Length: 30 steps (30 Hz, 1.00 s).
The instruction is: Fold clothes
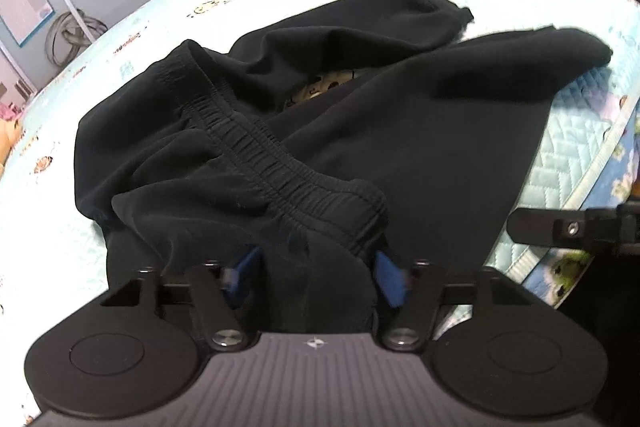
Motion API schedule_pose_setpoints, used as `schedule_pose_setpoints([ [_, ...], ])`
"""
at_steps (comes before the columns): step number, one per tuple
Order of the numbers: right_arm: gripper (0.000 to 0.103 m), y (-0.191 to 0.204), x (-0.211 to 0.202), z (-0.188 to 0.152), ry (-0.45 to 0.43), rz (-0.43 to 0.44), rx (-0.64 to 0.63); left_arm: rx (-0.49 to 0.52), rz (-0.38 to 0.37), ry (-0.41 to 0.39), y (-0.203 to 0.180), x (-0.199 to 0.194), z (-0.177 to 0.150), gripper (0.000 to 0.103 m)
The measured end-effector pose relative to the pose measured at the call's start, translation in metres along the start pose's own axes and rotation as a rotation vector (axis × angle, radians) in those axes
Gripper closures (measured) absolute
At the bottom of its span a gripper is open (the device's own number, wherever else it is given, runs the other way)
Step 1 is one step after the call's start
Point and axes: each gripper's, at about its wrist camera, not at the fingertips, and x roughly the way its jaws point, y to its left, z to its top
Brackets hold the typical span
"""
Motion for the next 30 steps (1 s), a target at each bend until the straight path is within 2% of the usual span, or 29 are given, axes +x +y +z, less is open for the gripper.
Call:
schedule_pose_setpoints([
  [1, 0.049, 0.0, 0.0, 0.0, 0.001, -0.001, 0.0, -0.003, -0.005, -0.003, 0.0, -0.002, 0.001, 0.057],
  [4, 0.049, 0.0, 0.001, 0.0, 0.003, -0.002, -0.002, -0.009, -0.02, -0.006, -0.001, -0.006, 0.004, 0.07],
  [7, 0.049, 0.0, 0.001, 0.0, 0.004, -0.002, -0.003, -0.01, -0.033, -0.01, -0.004, -0.011, 0.006, 0.076],
  [14, 0.049, 0.0, 0.0, 0.0, 0.006, -0.004, -0.005, -0.034, -0.039, -0.048, 0.001, -0.024, 0.011, 0.08],
  [19, 0.049, -0.001, 0.0, 0.0, 0.006, -0.006, -0.004, -0.149, -0.067, -0.088, 0.033, -0.039, 0.014, 0.082],
  [25, 0.049, -0.002, -0.001, 0.0, 0.008, -0.008, -0.005, -0.31, 0.004, -0.174, 0.098, -0.074, 0.009, 0.084],
  [30, 0.049, -0.003, -0.001, 0.0, 0.009, -0.012, -0.007, -0.42, 0.11, -0.201, 0.15, -0.099, -0.019, 0.084],
])
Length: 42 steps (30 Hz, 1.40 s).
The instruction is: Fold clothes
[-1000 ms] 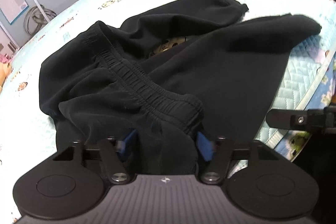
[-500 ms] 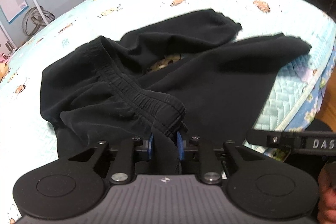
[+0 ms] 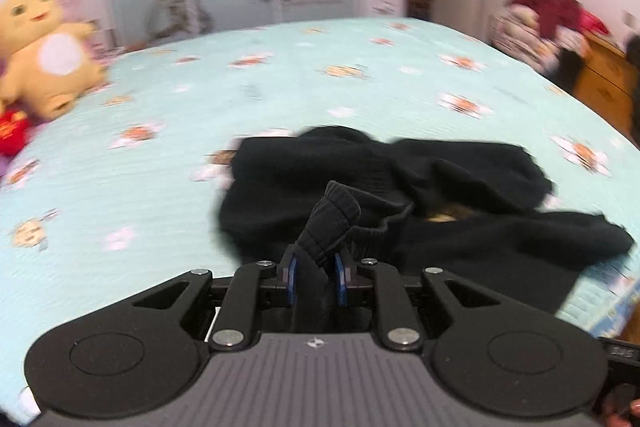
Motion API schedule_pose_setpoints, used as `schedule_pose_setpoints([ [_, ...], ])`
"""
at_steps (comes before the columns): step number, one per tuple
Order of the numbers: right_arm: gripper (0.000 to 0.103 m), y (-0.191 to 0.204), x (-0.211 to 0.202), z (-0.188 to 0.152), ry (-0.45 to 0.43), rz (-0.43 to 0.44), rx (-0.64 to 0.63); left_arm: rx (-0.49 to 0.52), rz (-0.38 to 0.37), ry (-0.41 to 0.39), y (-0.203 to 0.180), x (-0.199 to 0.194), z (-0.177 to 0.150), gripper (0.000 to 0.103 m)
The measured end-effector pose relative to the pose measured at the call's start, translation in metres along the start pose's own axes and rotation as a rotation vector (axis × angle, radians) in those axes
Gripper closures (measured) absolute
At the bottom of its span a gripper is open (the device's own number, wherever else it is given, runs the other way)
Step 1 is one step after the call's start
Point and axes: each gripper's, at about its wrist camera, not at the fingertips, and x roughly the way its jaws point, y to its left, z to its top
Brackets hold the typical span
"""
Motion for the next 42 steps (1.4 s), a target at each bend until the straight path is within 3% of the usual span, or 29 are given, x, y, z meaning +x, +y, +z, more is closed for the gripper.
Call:
schedule_pose_setpoints([
  [5, 0.049, 0.001, 0.001, -0.001, 0.006, -0.009, -0.009, -0.063, 0.081, 0.026, 0.041, -0.009, -0.019, 0.084],
  [10, 0.049, 0.005, 0.004, -0.004, 0.017, -0.027, -0.031, -0.057, 0.042, 0.085, 0.04, 0.004, -0.048, 0.083],
  [14, 0.049, 0.013, 0.003, -0.006, 0.017, -0.049, -0.073, -0.042, 0.06, 0.104, 0.033, 0.016, -0.058, 0.07],
  [16, 0.049, 0.017, 0.002, -0.007, 0.015, -0.056, -0.09, -0.031, 0.061, 0.094, 0.034, 0.017, -0.058, 0.052],
  [17, 0.049, 0.019, 0.001, -0.007, 0.014, -0.059, -0.099, -0.027, 0.061, 0.09, 0.035, 0.017, -0.058, 0.049],
  [23, 0.048, 0.049, 0.013, 0.014, 0.018, 0.033, -0.076, -0.039, 0.043, 0.083, 0.041, 0.021, -0.064, 0.048],
  [27, 0.032, 0.084, 0.045, 0.041, 0.03, 0.127, -0.059, -0.052, 0.024, 0.076, 0.044, 0.022, -0.069, 0.049],
  [29, 0.029, 0.103, 0.068, 0.051, 0.029, 0.154, -0.074, -0.057, 0.012, 0.074, 0.047, 0.022, -0.071, 0.05],
  [40, 0.025, 0.148, 0.208, 0.079, 0.145, 0.114, 0.044, -0.097, -0.075, 0.063, 0.07, 0.028, -0.074, 0.052],
  [41, 0.031, 0.152, 0.217, 0.079, 0.161, 0.118, 0.044, -0.107, -0.081, 0.059, 0.074, 0.029, -0.075, 0.052],
  [42, 0.059, 0.16, 0.225, 0.079, 0.176, 0.13, 0.012, -0.12, -0.085, 0.054, 0.078, 0.029, -0.075, 0.054],
])
